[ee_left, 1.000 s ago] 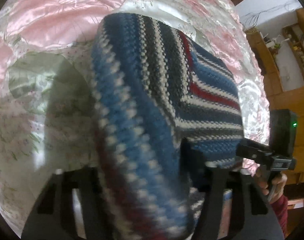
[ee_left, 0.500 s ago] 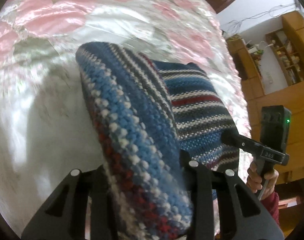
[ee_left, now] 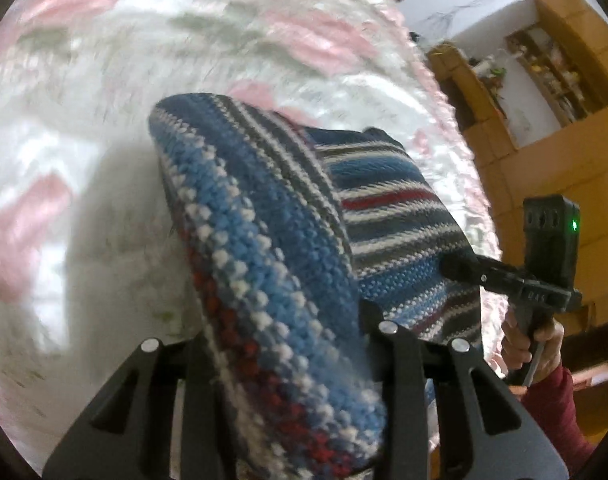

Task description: Fold small clothes

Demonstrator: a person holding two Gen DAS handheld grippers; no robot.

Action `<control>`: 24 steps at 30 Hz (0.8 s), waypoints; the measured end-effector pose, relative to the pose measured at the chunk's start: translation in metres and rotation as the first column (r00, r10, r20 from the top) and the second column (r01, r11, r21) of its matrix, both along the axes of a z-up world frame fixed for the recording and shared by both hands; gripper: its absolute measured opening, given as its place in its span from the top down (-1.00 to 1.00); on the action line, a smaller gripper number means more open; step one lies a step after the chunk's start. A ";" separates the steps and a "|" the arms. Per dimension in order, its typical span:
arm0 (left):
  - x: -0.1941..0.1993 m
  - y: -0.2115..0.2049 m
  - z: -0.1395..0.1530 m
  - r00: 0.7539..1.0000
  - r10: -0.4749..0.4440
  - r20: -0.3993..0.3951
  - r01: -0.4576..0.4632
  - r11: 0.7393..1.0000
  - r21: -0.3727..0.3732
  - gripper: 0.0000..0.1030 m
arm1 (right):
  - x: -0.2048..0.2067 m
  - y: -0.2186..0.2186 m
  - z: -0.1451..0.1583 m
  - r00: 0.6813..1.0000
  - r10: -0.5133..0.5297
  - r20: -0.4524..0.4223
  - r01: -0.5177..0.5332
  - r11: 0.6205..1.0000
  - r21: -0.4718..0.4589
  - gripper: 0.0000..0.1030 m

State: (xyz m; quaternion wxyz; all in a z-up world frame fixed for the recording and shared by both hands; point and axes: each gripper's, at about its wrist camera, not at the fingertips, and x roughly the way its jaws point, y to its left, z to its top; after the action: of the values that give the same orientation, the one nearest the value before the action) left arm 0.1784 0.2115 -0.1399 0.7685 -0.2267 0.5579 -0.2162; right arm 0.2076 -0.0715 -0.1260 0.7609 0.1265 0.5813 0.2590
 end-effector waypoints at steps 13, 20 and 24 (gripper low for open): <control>-0.019 -0.004 -0.004 0.996 0.091 -0.001 -0.090 0.986 0.138 -0.18 | -0.025 -0.018 -0.015 0.996 -0.085 -0.007 0.086 0.995 0.059 -0.57; -0.078 -0.014 0.043 0.989 0.096 0.109 -0.124 0.950 0.287 -0.44 | -0.081 -0.035 -0.006 0.994 -0.109 -0.032 0.111 0.991 0.078 -0.56; -0.102 -0.022 0.045 0.987 0.092 0.129 -0.130 0.936 0.328 -0.43 | -0.100 -0.036 -0.014 0.991 -0.130 -0.041 0.133 0.988 0.083 0.06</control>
State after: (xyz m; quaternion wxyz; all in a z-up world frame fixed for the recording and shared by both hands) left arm 0.0767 0.1892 -0.0944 0.8368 -0.1114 0.5289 -0.0868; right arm 0.1078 -0.1079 -0.1397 0.7598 0.2017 0.5734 0.2307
